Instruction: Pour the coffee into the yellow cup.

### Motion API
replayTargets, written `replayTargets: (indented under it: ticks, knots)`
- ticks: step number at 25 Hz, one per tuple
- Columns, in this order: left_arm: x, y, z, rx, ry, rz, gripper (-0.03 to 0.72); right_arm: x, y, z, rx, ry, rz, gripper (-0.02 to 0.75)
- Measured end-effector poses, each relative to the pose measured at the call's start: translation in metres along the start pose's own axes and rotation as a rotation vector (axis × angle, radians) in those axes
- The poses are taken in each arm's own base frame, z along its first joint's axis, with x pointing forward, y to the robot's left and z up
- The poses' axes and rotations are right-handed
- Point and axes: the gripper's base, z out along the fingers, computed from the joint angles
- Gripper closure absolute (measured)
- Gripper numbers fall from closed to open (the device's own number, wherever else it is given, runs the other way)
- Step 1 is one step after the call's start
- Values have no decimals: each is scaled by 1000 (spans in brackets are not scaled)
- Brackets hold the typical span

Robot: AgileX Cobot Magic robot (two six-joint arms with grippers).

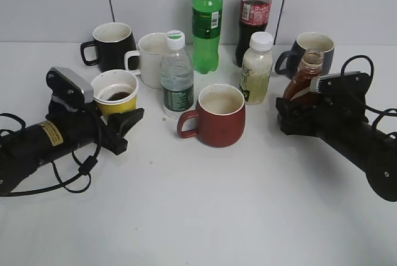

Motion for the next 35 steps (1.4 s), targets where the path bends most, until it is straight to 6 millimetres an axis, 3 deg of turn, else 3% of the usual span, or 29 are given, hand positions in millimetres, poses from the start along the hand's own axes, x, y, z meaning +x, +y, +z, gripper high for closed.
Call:
replayTargets:
  ticks: [4, 7, 17, 29, 35]
  knots:
    - [0, -5, -1, 55, 1, 20, 266, 5, -1, 10, -1, 0, 11, 153]
    - [-1, -9, -1, 100, 0, 22, 267, 5, -1, 12, -1, -4, 13, 232]
    - [-5, -17, 1, 180, -13, 39, 267, 0, 3, 11, -48, 14, -10, 232]
    - [-26, -39, 30, 271, -67, 45, 269, -67, 13, -5, -148, -30, -242, 232]
    - [-31, -51, 36, 326, -8, 57, 269, -90, 33, 3, -199, -45, -412, 232]
